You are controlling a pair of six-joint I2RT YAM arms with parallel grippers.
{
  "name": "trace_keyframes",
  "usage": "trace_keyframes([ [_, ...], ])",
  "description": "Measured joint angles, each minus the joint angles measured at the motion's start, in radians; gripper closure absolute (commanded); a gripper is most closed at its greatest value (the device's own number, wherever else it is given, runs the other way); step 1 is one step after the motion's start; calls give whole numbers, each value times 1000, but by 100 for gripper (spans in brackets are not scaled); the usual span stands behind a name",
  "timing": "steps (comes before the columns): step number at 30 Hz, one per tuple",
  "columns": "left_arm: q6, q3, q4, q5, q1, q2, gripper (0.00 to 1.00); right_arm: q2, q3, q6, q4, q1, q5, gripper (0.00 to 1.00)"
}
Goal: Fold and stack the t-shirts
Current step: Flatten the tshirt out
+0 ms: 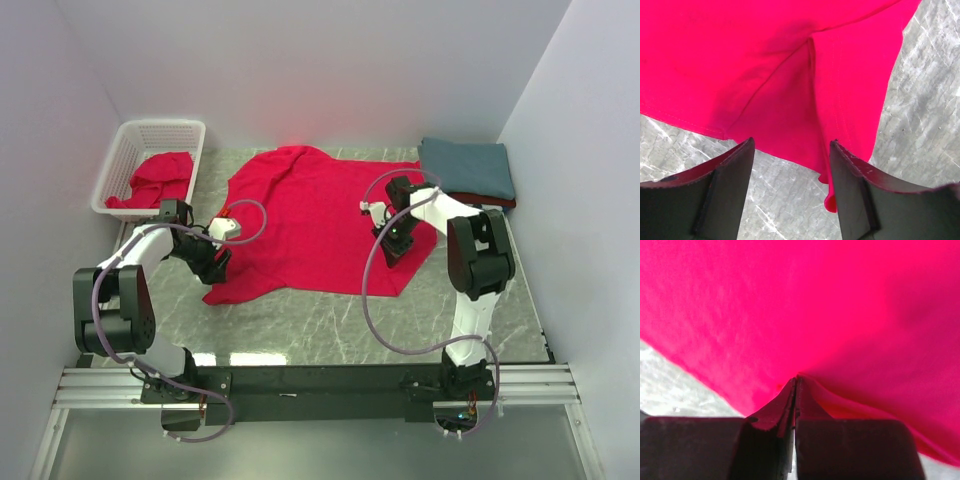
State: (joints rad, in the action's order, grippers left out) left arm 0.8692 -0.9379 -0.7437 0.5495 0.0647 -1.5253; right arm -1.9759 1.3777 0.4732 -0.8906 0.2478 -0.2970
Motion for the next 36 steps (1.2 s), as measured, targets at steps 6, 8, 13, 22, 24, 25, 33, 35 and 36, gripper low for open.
trace_keyframes([
  [6,9,-7,-14,-6,0,0,37,116,-91,44,-49,-70,18,100],
  [8,16,-8,-24,-13,-2,2,36,179,-126,69,-63,-114,31,100],
  [13,45,-1,-29,-50,-49,16,36,289,-230,128,-74,-187,103,100],
  [22,53,35,-19,-110,-178,23,29,298,-426,227,-43,-231,246,52],
  [24,52,35,-19,-110,-194,22,29,302,-428,235,-44,-236,259,51],
  [25,51,34,-19,-109,-202,18,29,306,-423,235,-47,-238,262,51],
  [33,24,6,-24,-100,-254,-86,78,313,-258,219,-93,-240,220,51],
  [35,34,4,-38,-90,-264,-80,96,313,-229,216,-99,-240,211,51],
  [36,41,5,-51,-81,-270,-70,98,313,-222,215,-100,-240,206,51],
])
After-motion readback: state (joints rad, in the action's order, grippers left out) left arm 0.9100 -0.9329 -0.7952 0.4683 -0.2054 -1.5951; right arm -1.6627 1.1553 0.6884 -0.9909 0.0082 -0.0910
